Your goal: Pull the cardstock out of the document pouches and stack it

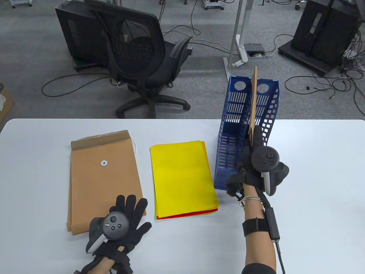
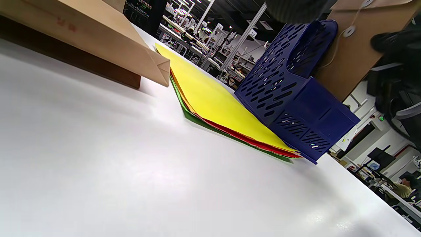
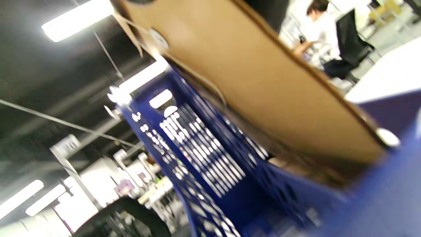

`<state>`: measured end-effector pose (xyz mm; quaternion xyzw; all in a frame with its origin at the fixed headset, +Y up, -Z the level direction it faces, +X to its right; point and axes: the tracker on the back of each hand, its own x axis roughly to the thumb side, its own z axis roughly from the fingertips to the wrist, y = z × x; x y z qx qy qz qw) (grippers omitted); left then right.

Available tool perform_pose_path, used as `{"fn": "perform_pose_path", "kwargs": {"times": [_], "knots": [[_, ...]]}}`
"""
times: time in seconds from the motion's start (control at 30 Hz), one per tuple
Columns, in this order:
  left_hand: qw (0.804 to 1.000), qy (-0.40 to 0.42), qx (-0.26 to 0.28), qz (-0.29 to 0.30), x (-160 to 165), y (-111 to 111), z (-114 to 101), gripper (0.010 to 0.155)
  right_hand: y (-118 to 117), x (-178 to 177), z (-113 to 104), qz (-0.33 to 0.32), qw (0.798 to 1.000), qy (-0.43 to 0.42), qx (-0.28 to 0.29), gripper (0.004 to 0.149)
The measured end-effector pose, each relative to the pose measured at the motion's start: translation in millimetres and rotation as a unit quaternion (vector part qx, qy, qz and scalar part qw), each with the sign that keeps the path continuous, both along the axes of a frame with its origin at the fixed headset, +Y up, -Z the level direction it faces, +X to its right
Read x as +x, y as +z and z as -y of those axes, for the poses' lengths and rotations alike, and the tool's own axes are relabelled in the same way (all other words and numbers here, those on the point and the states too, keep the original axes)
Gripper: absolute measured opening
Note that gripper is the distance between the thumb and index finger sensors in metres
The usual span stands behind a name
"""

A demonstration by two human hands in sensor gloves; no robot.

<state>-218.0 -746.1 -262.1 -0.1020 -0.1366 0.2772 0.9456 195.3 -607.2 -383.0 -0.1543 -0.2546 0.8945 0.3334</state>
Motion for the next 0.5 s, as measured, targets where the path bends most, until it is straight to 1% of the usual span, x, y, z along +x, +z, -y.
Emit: {"fn": "perform_pose_path", "kwargs": {"times": [0.13,0.17,0.27,0.33,0.43,0.5], "knots": [[1.000,0.024,-0.006,0.000,-2,-1,0,0.075,24,-6,-34,-0.011,0.996,0.017,0.086,0.054],[0.999,0.032,-0.006,0.003,-2,-2,0,0.075,33,-9,-44,-0.018,0.993,0.029,0.111,0.054],[0.998,0.057,-0.006,0.008,-1,-6,-3,0.076,55,-17,-67,-0.019,0.984,0.058,0.165,0.054],[0.996,0.083,0.007,0.015,-3,-11,-7,0.077,71,-27,-83,-0.037,0.975,0.065,0.207,0.054],[0.990,0.134,0.042,0.009,-7,-21,-18,0.080,91,-40,-94,-0.072,0.962,0.066,0.255,0.054],[0.983,0.173,0.058,0.008,-11,-28,-30,0.082,103,-51,-95,-0.101,0.952,0.045,0.285,0.054]]}}
